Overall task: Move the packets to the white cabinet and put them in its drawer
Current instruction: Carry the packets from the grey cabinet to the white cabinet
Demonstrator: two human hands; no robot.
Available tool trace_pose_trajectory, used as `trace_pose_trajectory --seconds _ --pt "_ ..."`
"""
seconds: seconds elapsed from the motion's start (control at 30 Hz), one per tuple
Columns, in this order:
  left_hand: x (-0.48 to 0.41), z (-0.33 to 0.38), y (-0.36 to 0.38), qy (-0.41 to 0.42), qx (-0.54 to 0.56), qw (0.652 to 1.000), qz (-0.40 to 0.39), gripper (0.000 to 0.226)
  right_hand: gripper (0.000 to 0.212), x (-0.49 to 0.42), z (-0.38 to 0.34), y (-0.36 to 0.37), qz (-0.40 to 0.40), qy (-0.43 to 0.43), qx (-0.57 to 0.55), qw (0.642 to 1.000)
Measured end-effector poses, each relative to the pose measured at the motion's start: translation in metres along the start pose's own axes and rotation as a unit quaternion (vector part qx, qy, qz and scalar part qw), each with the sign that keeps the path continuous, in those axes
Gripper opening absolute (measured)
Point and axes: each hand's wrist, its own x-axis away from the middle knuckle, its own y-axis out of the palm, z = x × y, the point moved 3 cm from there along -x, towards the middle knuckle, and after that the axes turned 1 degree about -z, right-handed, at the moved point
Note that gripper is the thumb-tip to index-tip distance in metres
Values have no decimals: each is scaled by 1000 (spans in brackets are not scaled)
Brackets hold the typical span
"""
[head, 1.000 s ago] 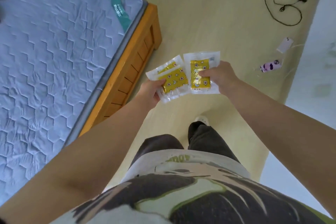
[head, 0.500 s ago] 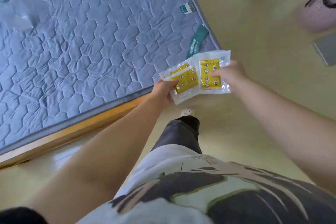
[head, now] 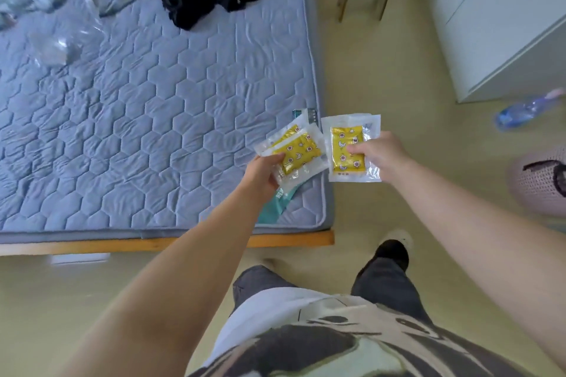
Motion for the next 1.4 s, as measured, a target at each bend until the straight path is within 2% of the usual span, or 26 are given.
trace_pose_trajectory --seconds 0.2,0.37,0.5,0.7,0.97,1.1,1.3,1.4 --pt "-58 -31 166 1 58 998 36 47 36 -96 -68 -147 1 2 47 999" --pt "-97 -13 253 19 59 997 44 46 40 -160 -124 -204 -1 -11 75 997" --pt "-141 29 295 36 56 996 52 46 36 -217 -177 -219 -33 -20 92 995" --pt "-228 144 351 69 30 996 51 44 40 -315 -291 -217 -40 -41 93 994" --pt "-346 329 449 78 14 996 48 42 26 -457 -464 -216 -45 -50 45 997" --pt "-406 403 509 72 6 997 41 42 46 -539 -528 -229 -52 -41 3 998" --pt "-522 509 611 80 -11 996 48 41 57 -683 -629 -250 -89 -19 -35 995" --pt "-573 566 661 85 -5 994 62 40 46 -755 -688 -263 -91 -15 -35 995"
